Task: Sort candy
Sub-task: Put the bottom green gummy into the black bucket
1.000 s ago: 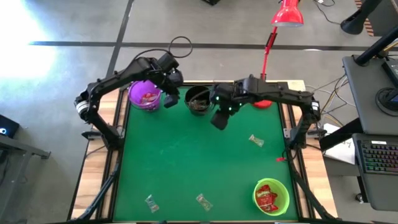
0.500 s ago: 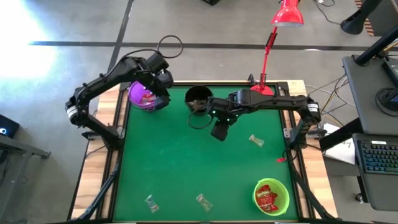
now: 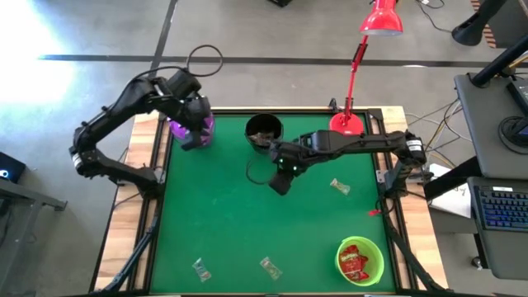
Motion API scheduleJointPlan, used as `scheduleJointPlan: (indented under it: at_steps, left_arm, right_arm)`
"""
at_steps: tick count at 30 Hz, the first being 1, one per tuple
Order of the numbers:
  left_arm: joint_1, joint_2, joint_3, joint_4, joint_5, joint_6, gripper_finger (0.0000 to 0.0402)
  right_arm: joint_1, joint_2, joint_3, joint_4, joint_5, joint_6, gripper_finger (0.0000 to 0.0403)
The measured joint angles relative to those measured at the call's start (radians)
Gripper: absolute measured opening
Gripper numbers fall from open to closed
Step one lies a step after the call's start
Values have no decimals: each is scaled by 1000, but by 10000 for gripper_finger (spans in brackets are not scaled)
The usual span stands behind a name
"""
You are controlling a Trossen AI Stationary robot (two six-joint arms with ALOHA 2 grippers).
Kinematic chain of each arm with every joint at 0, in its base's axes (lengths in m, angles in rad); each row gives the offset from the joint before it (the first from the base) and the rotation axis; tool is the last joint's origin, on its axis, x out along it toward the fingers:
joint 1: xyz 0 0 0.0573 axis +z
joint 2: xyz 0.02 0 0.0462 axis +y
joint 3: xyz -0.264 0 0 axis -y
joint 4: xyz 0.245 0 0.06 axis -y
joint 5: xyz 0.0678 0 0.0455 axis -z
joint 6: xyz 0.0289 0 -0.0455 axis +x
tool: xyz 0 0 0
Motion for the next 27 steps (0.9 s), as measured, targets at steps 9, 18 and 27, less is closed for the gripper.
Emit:
scheduleJointPlan:
  at_steps: [9,18,27]
  left_arm:
    - [0,-87,0,0,0,76,102]
    - [0,-102,0,3,0,79,102]
    - [0,-100,0,2,0,93,102]
  right_arm:
    - [131,27,-1,54,0,233,167]
    - [265,98,-3,111,0,397,164]
    - [371,236,11,185,-9,428,168]
